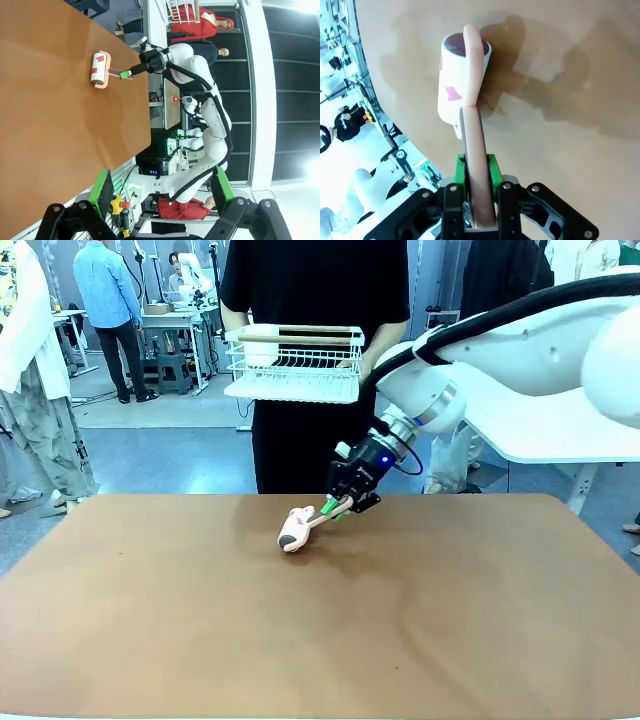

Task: Clean the table.
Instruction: Clean the table with the Lint Roller when the human lifts the Dish drying rack.

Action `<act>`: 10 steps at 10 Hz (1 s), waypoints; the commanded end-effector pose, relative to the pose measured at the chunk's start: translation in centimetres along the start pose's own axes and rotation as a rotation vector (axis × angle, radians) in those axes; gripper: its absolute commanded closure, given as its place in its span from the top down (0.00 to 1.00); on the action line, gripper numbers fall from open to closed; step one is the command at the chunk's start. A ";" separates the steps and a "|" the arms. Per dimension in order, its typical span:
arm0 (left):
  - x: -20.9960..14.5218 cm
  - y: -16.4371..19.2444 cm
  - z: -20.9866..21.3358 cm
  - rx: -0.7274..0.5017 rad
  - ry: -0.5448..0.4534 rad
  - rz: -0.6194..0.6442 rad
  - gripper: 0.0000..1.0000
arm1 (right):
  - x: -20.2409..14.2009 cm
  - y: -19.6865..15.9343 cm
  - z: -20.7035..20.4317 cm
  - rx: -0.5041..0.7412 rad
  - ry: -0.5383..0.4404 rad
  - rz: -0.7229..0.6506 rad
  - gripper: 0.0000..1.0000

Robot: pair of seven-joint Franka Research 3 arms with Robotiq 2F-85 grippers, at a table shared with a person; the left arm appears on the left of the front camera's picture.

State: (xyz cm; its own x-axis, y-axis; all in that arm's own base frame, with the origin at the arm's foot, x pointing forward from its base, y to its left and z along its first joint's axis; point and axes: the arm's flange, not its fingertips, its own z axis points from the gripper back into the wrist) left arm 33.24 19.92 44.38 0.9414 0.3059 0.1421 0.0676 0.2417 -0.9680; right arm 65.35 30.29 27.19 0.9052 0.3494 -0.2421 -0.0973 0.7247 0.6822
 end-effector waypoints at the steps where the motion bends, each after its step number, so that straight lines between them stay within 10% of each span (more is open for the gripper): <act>1: -0.2 -0.1 0.3 -0.005 -0.003 -0.005 1.00 | 1.9 -2.1 -7.1 -0.216 0.183 -0.027 0.21; 6: -0.2 -0.1 0.3 -0.005 -0.003 -0.005 1.00 | 4.8 2.9 -8.8 -0.266 0.176 0.013 0.21; 10: -0.2 -0.1 0.3 -0.005 -0.003 -0.005 1.00 | 2.0 7.4 -2.1 -0.206 0.035 0.138 0.21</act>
State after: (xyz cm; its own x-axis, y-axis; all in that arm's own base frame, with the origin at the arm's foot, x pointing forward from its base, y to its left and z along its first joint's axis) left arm 33.22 19.94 44.38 0.9412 0.3064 0.1421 0.0675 0.2416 -0.9680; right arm 65.56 39.13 30.13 0.8379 0.4957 -0.2286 -0.2762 0.7462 0.6057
